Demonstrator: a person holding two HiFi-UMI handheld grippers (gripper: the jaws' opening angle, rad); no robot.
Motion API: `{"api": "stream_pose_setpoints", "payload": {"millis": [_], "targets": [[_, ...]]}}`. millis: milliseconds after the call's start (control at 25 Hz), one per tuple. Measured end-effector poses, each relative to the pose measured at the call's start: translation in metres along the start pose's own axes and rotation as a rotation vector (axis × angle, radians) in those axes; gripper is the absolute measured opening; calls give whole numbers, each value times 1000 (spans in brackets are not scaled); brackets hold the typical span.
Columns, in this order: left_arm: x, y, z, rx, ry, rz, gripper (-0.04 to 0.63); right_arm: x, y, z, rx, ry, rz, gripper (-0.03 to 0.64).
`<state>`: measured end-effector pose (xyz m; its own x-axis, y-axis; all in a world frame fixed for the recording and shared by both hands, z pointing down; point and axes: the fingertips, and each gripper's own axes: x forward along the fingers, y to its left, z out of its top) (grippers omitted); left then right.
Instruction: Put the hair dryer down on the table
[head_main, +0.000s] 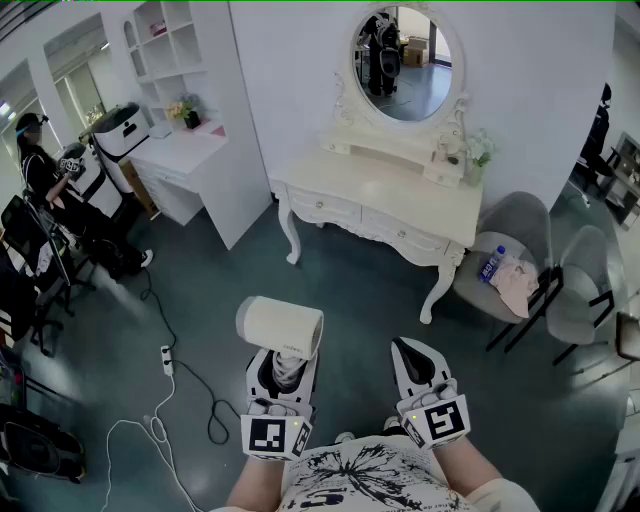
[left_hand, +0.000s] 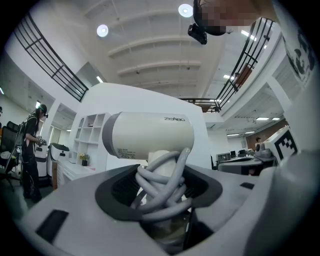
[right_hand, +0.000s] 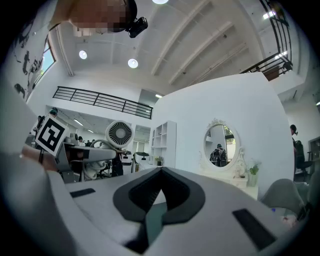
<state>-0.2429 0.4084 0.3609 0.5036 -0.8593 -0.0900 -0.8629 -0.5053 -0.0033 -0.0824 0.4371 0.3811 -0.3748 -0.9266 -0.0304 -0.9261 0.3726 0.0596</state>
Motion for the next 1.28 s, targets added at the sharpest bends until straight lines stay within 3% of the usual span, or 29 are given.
{"api": "stream_pose_setpoints", "payload": {"millis": [880, 1280], "targets": [[4, 49, -26, -33, 64, 18, 249, 44, 15, -25, 81, 44, -19, 18], [65, 77, -52, -45, 107, 87, 249, 116, -27, -50, 102, 74, 32, 18]]}}
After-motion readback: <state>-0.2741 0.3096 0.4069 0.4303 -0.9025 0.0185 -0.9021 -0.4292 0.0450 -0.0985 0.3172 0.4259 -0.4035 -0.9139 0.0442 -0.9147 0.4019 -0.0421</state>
